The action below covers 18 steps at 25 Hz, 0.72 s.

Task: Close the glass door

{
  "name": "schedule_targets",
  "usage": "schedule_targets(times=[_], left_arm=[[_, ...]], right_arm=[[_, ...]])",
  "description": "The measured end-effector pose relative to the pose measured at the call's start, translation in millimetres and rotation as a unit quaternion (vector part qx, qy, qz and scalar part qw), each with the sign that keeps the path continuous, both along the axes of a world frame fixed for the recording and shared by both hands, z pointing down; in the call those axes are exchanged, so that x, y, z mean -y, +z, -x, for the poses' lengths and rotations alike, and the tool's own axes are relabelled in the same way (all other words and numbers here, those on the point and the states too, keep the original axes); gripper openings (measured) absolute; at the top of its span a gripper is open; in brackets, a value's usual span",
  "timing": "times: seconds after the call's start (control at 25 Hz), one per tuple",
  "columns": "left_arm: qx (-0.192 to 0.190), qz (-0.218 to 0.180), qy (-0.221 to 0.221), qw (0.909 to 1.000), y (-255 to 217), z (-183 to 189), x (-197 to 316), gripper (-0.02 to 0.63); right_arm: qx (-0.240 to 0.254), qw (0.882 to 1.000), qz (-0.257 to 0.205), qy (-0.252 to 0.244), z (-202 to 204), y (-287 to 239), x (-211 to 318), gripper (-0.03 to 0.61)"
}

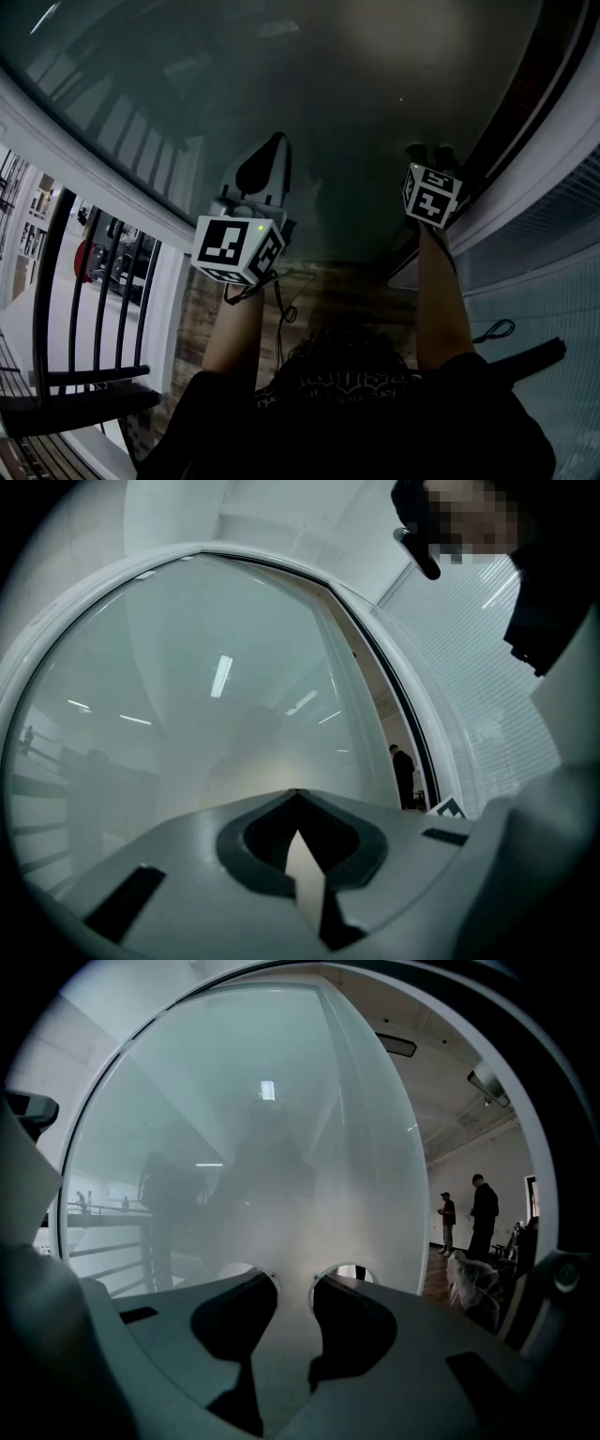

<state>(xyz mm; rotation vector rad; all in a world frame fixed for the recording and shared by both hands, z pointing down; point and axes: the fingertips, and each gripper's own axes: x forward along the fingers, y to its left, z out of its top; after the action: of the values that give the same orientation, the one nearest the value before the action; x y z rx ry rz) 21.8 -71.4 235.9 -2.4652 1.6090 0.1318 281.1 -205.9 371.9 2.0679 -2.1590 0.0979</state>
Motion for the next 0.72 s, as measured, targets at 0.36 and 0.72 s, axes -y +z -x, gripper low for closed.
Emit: schedule_targets(times=[0.36,0.72], left_arm=[[-0.012,0.008,0.016,0.9998,4,12,-12,0.002],[-0.020,0.023,0.045,0.9985,11,22,-34,0.002]], right_arm=[[0.001,1.000,0.007,0.023,2,2,-25,0.124],[0.002,0.999,0.004,0.045,3,-3,-56,0.124]])
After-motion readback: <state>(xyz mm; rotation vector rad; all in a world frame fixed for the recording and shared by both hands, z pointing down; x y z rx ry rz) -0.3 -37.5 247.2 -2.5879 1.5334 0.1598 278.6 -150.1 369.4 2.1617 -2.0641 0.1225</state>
